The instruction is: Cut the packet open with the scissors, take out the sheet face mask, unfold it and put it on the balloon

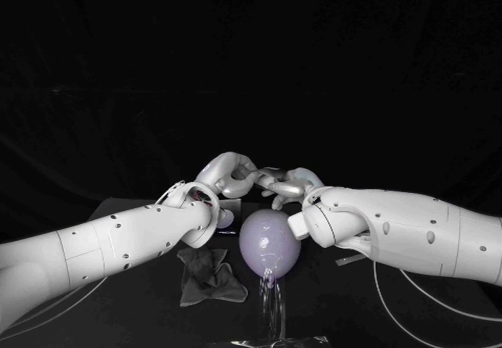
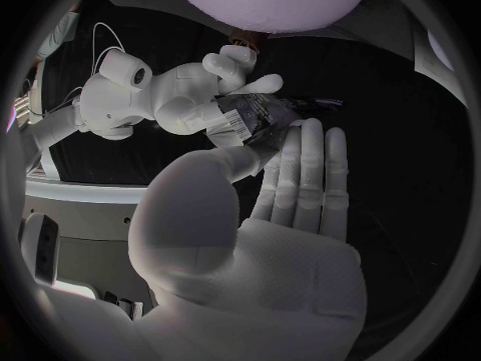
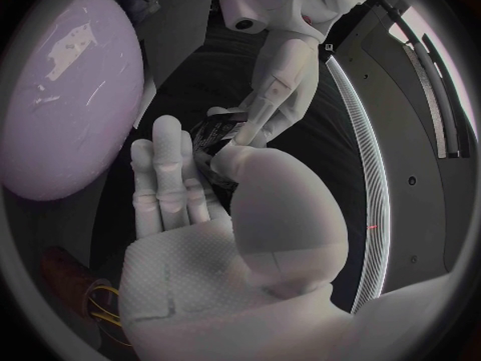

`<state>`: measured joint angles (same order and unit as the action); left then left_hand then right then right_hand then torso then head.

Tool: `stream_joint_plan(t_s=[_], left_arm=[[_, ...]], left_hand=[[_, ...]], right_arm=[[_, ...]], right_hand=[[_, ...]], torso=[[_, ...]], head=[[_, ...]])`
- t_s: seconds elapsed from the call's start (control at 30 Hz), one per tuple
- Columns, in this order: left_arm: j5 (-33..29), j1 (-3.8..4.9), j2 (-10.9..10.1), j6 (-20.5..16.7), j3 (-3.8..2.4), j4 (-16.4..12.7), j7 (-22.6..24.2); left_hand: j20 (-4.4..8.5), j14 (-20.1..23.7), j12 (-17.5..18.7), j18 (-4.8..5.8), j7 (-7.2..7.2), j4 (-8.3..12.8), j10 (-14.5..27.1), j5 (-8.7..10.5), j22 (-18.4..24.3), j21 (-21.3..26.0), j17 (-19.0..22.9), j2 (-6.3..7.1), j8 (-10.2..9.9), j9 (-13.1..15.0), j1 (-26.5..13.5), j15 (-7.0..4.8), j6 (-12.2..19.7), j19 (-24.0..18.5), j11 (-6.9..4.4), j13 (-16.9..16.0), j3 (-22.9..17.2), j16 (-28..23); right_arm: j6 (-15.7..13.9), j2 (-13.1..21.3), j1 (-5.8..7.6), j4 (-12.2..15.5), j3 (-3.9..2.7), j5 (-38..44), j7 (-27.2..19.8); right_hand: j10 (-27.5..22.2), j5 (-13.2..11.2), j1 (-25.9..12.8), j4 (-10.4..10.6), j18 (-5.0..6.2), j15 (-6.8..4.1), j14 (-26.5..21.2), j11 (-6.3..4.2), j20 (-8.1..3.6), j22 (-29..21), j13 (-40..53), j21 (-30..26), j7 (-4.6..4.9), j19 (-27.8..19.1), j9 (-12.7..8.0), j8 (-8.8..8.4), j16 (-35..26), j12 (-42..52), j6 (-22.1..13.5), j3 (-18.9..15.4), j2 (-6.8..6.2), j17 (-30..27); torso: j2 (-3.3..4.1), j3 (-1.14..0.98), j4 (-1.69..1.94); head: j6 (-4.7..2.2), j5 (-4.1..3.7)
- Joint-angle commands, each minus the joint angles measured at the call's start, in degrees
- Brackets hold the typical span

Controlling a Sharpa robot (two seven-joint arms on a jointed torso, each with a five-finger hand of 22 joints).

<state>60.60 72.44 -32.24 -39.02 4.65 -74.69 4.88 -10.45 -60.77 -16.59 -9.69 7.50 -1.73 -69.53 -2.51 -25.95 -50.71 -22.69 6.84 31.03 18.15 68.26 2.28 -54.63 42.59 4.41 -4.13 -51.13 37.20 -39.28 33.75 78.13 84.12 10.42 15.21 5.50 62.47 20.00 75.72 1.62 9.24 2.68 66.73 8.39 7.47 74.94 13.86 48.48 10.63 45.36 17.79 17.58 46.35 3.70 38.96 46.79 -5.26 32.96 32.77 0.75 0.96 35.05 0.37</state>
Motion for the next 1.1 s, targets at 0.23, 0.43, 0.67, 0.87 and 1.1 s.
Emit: stream_joint_plan(t_s=[0.23, 0.43, 0.67, 0.87, 1.1], left_arm=[[0.02, 0.23, 0.37, 0.22, -0.13, 0.24, 0.04], [0.01, 0.24, 0.41, 0.35, -0.13, 0.25, -0.04], [0.0, 0.25, 0.32, 0.36, -0.13, 0.23, -0.13], [-0.27, 0.26, 0.22, 0.37, -0.13, 0.25, -0.19], [-1.03, 0.26, 0.11, 0.57, -0.13, 0.19, -0.4]], left_hand=[[-0.07, 0.18, 0.31, -0.51, -0.01, -0.04, -0.32, -0.24, -0.05, -0.19, -0.09, -0.52, 0.98, 2.4, 0.13, -0.17, -0.23, -0.53, 0.07, 0.06, 0.01, -0.2], [-0.07, 0.18, 0.31, -0.51, -0.01, -0.04, -0.32, -0.24, -0.05, -0.19, -0.09, -0.52, 0.98, 2.4, 0.13, -0.17, -0.23, -0.53, 0.07, 0.06, 0.01, -0.2], [-0.09, 0.24, 0.37, -0.49, 0.0, -0.08, -0.28, -0.24, -0.08, -0.21, -0.1, -0.54, 0.96, 2.39, 0.14, -0.14, -0.19, -0.65, 0.08, 0.07, 0.1, -0.23], [-0.09, 0.24, 0.37, -0.49, 0.0, -0.08, -0.28, -0.24, -0.08, -0.21, -0.1, -0.54, 0.96, 2.39, 0.14, -0.14, -0.19, -0.65, 0.08, 0.07, 0.1, -0.23], [-0.1, 0.26, 0.4, -0.49, 0.01, -0.09, -0.28, -0.24, -0.09, -0.22, -0.1, -0.55, 0.96, 2.39, 0.15, -0.13, -0.17, -0.69, 0.09, 0.07, 0.12, -0.24]], right_arm=[[9.34, 0.39, -0.05, 0.65, 0.0, -2.69, -5.26], [12.24, 0.85, -0.05, 0.77, -0.01, -3.63, -6.8], [13.35, 1.58, -0.06, 0.92, -0.01, -4.2, -7.72], [12.86, 2.2, -0.06, 0.95, -0.01, -4.13, -7.89], [11.81, 2.86, -0.05, 0.5, -0.01, 0.89, -6.93]], right_hand=[[-7.6, 13.83, 0.61, -18.58, 1.54, 3.13, -11.17, 2.31, 3.11, 1.58, -4.15, 6.42, 4.45, -4.97, -0.52, 0.56, -9.59, 0.5, -5.96, 20.08, -2.94, -5.98], [-11.47, 22.06, -2.2, -18.44, 1.47, 4.76, -14.87, 3.63, 4.99, 0.26, -5.9, 6.71, 5.53, -7.03, -0.5, 1.8, -11.88, 0.35, -9.93, 23.17, -3.96, -8.03], [-13.64, 22.81, -4.37, -18.51, 1.52, 5.36, -17.0, 4.11, 5.67, -1.23, -6.88, 6.35, 5.94, -7.94, -0.01, 4.12, -11.91, 1.43, -12.55, 23.35, -3.51, -8.87], [-14.02, 21.14, -7.32, -16.88, 1.57, 5.69, -16.91, 4.41, 6.06, -1.78, -7.26, 7.52, 6.19, -6.91, 0.37, 5.85, -11.19, 2.58, -13.54, 17.54, -3.1, -9.18], [-10.56, 3.48, -11.72, -10.22, 1.45, 5.12, -15.31, 3.86, 6.28, -5.66, -7.3, 4.69, 6.1, -5.84, 1.45, 10.0, -8.6, 6.45, -11.93, 0.23, 0.48, -9.13]], torso=[[-0.02, 0.02, 0.03], [0.02, 0.03, 0.01], [0.01, 0.02, -0.01], [-0.02, 0.02, -0.01], [0.0, 0.04, 0.0]], head=[[-0.04, 0.04], [-0.06, 0.09], [-0.12, 0.1], [-0.21, 0.0], [-0.37, -0.09]])
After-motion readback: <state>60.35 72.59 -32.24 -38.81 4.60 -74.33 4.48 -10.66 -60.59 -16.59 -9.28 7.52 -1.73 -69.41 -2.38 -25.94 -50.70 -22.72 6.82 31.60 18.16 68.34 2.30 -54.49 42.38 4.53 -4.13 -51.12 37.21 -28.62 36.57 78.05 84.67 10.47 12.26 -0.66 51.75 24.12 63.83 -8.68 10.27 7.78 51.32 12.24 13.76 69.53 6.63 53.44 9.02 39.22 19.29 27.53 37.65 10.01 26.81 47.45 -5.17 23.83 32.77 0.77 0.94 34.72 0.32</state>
